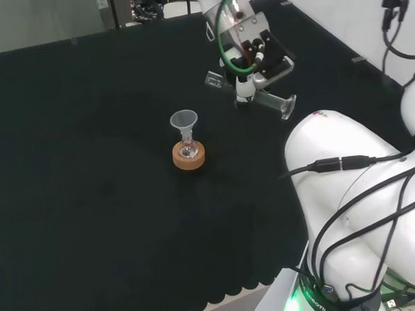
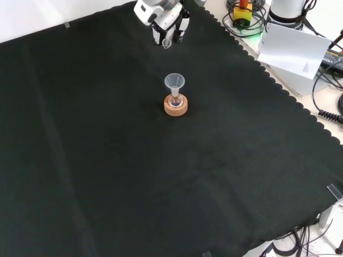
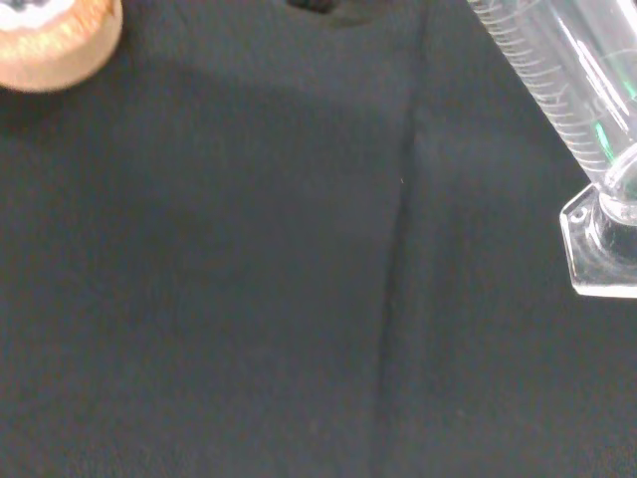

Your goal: Put the graduated cylinder back on the table.

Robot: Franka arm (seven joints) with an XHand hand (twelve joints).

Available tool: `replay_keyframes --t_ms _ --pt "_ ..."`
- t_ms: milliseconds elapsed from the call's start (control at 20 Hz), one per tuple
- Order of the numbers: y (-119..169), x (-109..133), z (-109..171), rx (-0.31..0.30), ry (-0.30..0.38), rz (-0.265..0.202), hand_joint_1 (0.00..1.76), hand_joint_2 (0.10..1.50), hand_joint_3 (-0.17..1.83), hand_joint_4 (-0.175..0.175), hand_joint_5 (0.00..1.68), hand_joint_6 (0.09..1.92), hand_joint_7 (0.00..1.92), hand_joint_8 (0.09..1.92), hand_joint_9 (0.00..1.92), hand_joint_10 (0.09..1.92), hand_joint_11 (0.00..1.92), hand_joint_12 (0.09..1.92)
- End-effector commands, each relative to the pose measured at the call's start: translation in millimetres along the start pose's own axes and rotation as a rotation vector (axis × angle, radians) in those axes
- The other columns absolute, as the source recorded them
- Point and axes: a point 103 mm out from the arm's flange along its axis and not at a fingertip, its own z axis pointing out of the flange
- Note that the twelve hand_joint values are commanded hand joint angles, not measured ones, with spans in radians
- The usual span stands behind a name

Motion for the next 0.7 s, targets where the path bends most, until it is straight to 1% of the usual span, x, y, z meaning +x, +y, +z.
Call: replay_keyframes --t_ms 50,250,350,400,550,700 --pt "-1.0 -4.5 -4.8 -0.253 0.177 -0.087 1.26 1.11 0.0 -0.175 0.97 1.01 1.0 1.0 1.4 0.09 1.2 0.73" --pt "4.5 -15.4 -3.6 -0.374 0.288 -0.122 1.26 1.11 0.0 -0.175 0.97 1.01 1.0 1.0 1.4 0.09 1.19 0.74" --pt "12.4 -22.0 -2.1 -0.422 0.358 -0.145 1.26 1.11 0.0 -0.175 0.97 1.01 1.0 1.0 1.39 0.09 1.19 0.74" --pt "18.3 -24.6 -1.6 -0.446 0.381 -0.155 1.26 1.11 0.0 -0.175 0.97 1.01 1.0 1.0 1.39 0.09 1.19 0.74" --pt "38.5 -28.2 0.6 -0.493 0.45 -0.178 1.26 1.11 0.0 -0.175 0.97 1.02 1.0 1.0 1.39 0.09 1.18 0.74" --pt "62.8 -29.4 -0.7 -0.506 0.485 -0.199 1.26 1.11 0.0 -0.175 0.97 1.02 1.0 1.0 1.39 0.09 1.18 0.74"
